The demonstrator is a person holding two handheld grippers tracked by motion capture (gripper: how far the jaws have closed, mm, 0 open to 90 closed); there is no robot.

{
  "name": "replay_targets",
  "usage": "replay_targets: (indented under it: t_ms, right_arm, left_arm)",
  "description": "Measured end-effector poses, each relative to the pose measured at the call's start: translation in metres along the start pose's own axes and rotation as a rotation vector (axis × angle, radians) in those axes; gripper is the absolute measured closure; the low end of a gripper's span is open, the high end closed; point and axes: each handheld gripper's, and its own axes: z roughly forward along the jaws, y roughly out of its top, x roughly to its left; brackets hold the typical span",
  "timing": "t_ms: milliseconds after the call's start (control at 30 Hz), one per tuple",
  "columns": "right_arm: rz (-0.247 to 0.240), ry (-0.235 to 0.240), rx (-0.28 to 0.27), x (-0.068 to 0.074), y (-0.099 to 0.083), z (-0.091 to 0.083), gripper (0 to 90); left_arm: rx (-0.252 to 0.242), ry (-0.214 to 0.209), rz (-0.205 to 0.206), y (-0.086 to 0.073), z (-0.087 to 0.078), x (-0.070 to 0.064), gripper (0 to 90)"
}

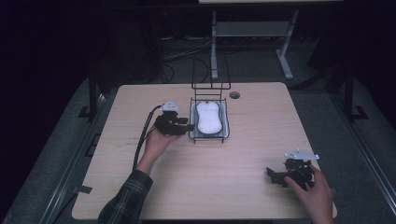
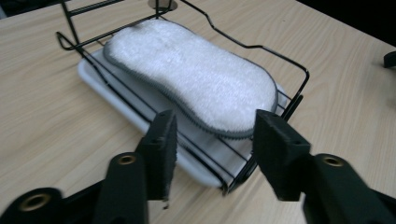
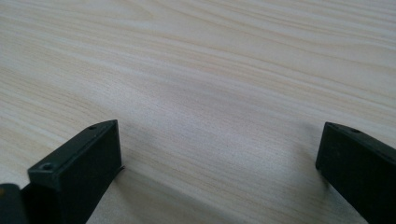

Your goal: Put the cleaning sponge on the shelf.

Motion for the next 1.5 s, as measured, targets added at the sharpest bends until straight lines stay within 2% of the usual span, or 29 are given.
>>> replay_targets:
  t_ms: [233,400,567,967,1233,1500]
  right_arm:
    - [0.0,0.0,0.0,0.0,0.0,0.0,0.0]
    - [0.001,0.0,0.0,0.0,0.0,0.0,0.0]
    - [0.001,0.0,0.0,0.0,0.0,0.0,0.0]
    - [0.0,0.0,0.0,0.0,0.0,0.0,0.0]
    - [0.0,0.0,0.0,0.0,0.0,0.0,0.0]
    - [0.001,0.0,0.0,0.0,0.0,0.0,0.0]
  left_arm:
    - [0.011,0.008,0.003,-0.013,-0.018,-0.001,26.6]
    - [0.018,0.03,0.019,-0.019,-0.035,-0.004,19.1]
    - [0.029,0.047,0.024,-0.026,-0.048,-0.007,15.9]
    - [0.047,0.08,0.047,-0.045,-0.073,-0.017,15.4]
    - [0.067,0.085,0.037,-0.061,-0.086,-0.023,15.5]
    - [0.064,0.107,0.016,-0.082,-0.104,-0.027,15.5]
